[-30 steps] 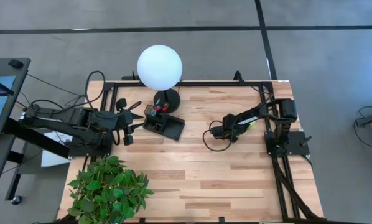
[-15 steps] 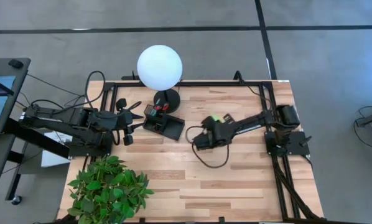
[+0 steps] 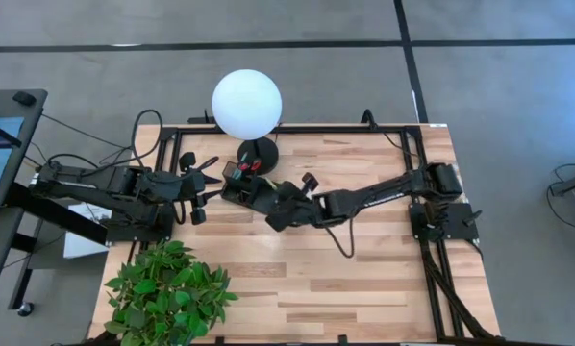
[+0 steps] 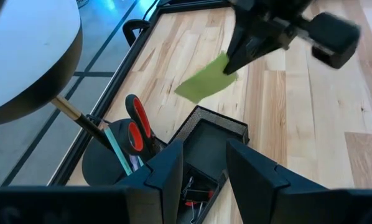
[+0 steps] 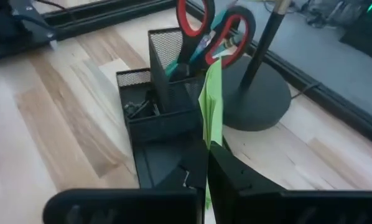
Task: Pick and place office supplies into organizer
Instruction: Put the green sticky note into the black desk organizer
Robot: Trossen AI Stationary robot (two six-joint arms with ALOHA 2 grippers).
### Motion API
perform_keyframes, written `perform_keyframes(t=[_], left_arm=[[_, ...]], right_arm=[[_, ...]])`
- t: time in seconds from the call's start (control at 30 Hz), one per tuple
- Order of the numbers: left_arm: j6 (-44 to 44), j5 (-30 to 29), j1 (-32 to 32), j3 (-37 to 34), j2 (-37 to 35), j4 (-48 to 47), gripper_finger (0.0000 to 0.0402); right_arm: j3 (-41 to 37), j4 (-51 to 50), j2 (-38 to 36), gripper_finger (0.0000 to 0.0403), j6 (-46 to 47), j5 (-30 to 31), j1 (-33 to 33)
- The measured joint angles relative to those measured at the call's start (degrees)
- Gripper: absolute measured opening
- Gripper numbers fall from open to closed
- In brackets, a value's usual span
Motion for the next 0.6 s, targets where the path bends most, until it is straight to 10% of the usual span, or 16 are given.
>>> perform_keyframes(t=[0.6], left_arm=[[0.0,0.0,0.0,0.0,0.0,0.0,0.0118]], right_arm=[[2.8,3.9,11.0,0.0003,-6.4,2.9,-1.8]])
